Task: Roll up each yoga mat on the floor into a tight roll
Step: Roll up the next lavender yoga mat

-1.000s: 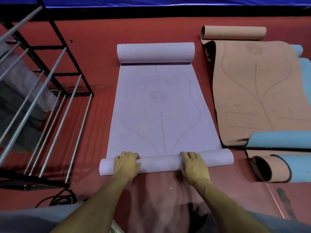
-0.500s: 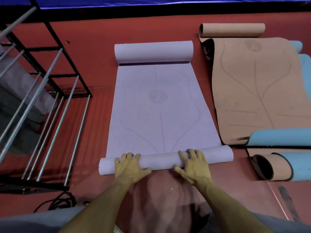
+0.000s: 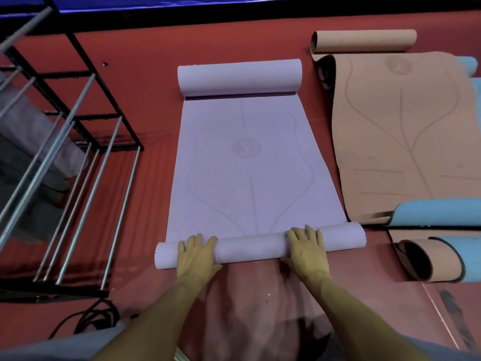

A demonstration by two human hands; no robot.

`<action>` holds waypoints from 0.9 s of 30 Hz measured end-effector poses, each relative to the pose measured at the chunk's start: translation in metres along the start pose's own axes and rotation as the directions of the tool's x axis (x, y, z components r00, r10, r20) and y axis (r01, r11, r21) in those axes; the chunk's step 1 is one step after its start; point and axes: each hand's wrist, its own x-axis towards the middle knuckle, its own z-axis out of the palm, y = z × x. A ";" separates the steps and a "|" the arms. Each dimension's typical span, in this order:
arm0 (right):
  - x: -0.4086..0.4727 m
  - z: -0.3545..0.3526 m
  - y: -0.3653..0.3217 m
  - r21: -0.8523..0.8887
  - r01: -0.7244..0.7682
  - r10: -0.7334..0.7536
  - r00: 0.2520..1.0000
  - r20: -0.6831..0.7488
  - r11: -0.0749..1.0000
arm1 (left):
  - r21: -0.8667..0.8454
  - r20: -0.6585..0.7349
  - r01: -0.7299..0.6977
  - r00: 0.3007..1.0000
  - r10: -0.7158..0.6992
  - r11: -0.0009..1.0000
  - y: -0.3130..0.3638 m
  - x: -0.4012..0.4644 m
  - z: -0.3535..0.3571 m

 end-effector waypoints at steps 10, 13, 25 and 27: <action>0.013 -0.005 0.007 -0.150 0.028 -0.034 0.999 -0.039 0.988 | 0.089 0.127 -0.072 0.990 0.061 0.993 -0.005 0.016 -0.023; 0.009 -0.016 0.005 -0.181 0.030 -0.021 0.998 0.053 0.983 | 0.037 0.259 -0.081 0.963 0.069 0.996 -0.006 0.015 -0.034; -0.005 -0.022 -0.001 -0.077 0.023 -0.016 0.996 0.086 0.997 | -0.086 0.241 0.074 0.969 -0.051 0.994 -0.003 -0.005 -0.035; 0.002 -0.023 0.002 -0.032 -0.005 0.007 0.999 0.047 0.999 | -0.075 0.106 0.071 0.992 -0.063 0.995 0.001 -0.006 -0.033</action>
